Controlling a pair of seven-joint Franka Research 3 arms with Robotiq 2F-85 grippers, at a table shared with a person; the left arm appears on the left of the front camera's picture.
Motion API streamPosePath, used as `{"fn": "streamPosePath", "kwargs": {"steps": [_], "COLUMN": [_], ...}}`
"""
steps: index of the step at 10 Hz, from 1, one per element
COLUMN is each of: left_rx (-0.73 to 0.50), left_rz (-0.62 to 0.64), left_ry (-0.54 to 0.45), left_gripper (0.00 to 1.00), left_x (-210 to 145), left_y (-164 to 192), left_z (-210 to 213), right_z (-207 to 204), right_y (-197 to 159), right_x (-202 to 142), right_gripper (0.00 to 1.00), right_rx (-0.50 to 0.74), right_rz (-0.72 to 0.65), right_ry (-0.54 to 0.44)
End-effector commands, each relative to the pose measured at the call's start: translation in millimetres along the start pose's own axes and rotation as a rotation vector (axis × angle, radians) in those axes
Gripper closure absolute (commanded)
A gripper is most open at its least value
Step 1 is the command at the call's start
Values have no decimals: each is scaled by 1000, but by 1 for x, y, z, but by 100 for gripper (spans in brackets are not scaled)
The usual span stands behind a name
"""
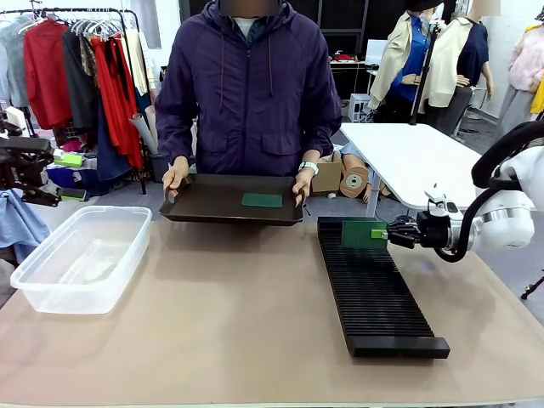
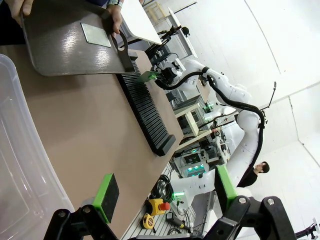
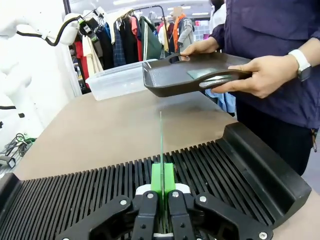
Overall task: Sort PCBs into racks and boxes based on the side picked up.
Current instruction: If the short side of the Blank PCB is picked up, insert it into the PCB Rack ; if the long side is picked up, place it in the Organizing box.
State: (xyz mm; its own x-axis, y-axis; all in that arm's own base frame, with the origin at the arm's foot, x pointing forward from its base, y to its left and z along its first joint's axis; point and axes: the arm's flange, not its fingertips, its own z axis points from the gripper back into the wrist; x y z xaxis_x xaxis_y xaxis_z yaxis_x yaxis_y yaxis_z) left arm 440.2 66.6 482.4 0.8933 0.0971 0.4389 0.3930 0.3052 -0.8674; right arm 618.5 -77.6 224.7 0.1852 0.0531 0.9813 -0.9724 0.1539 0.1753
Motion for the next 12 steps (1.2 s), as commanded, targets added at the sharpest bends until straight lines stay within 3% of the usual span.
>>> {"fn": "streamPosePath", "kwargs": {"steps": [1,12], "left_rx": [-1,-1], "left_rz": [7,7], "left_ry": [-1,-1], "left_gripper": [0,0], "left_x": [0,0], "left_y": [-1,-1], "left_z": [1,1], "right_z": [-1,-15], "right_y": [-8,-14], "right_x": [0,-5], "right_gripper": [100,100], "right_rx": [-16,26], "right_rz": [32,50], "right_ry": [-22,50]}}
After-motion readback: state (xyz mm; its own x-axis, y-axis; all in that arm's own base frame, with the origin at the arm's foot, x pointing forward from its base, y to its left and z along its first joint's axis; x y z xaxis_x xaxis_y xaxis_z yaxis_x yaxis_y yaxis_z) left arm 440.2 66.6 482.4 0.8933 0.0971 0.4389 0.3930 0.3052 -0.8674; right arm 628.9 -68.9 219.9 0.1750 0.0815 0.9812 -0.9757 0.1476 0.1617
